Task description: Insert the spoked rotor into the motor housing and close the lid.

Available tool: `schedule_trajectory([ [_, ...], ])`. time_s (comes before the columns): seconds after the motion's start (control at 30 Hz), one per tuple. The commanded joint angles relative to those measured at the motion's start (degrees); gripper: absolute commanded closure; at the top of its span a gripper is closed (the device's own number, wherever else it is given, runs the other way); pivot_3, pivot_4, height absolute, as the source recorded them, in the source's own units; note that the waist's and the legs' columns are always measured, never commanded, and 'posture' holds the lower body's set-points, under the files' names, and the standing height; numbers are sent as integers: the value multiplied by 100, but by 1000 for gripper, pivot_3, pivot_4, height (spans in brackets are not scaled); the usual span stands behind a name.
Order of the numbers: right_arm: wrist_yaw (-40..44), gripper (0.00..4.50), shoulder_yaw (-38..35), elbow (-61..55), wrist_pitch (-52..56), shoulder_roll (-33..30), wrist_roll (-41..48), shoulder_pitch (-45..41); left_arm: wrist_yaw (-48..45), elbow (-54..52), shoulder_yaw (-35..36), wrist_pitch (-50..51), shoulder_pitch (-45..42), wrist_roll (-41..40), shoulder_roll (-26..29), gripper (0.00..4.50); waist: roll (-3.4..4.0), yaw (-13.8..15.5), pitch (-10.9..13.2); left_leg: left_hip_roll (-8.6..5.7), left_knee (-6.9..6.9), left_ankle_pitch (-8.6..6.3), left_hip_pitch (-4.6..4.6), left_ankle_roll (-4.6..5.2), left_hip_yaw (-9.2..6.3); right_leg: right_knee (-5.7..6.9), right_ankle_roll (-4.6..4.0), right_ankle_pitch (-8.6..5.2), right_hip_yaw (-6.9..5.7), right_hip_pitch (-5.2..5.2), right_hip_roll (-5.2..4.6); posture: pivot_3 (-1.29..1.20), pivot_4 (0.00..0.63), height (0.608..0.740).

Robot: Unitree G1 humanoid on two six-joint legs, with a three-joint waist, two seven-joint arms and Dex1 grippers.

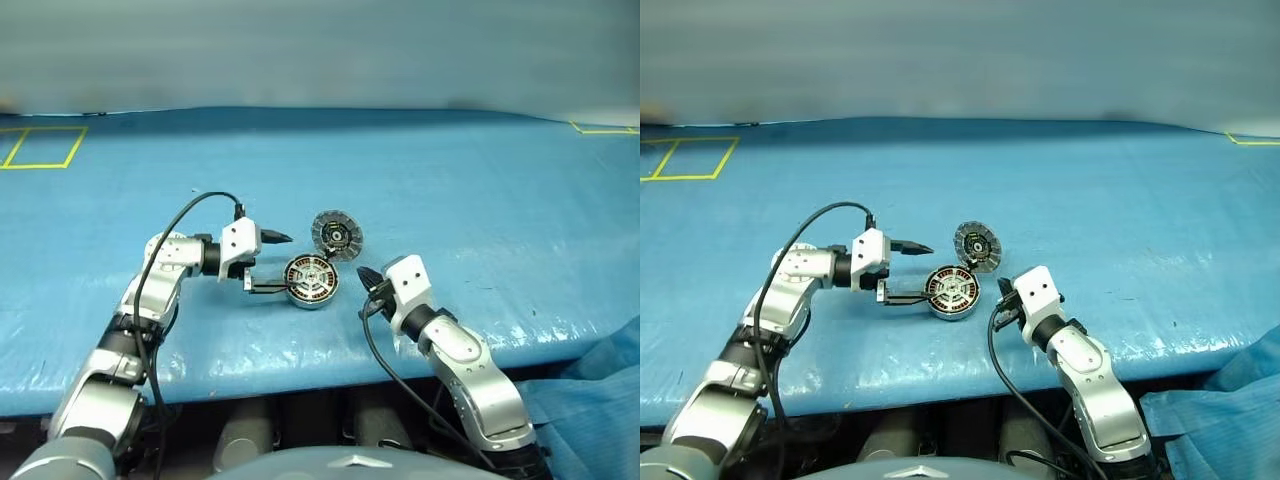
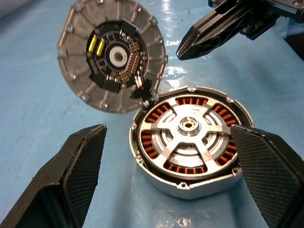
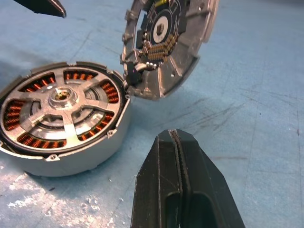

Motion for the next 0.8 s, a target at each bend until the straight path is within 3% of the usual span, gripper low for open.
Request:
schedule_trajectory([
  [0.03, -19, 4500, -84, -239, 239, -112, -50, -213, 412, -565, 206, 0, 361, -254, -193, 60, 1, 9, 0, 0, 0, 0, 0, 0, 0, -1, -4, 2, 0, 0, -1, 0, 150, 740],
  [0.2, 27, 4500, -303, -326, 589, -505, -128, -359, 732, -762, 404, -161, 801, -454, -316, 60, 3, 24, -2, 2, 1, -2, 1, 3, 0, 0, -14, 8, -3, -2, -2, 0, 150, 740],
  [0.5, -410, 4500, -533, -138, 1264, -517, -378, -912, 1009, -852, 540, -236, 1464, -558, -331, 60, 6, 6, -3, 4, 1, -1, 4, 2, 5, 7, -20, 8, -4, -6, -2, 0, 150, 740],
  [0.8, -335, 4500, -643, 1126, 932, -342, -277, -2100, 990, -749, 566, -339, 1709, -543, -291, 60, 6, -21, -2, 4, 0, -2, 3, 4, 9, 5, -24, 10, -6, -9, -2, 0, 150, 740],
])
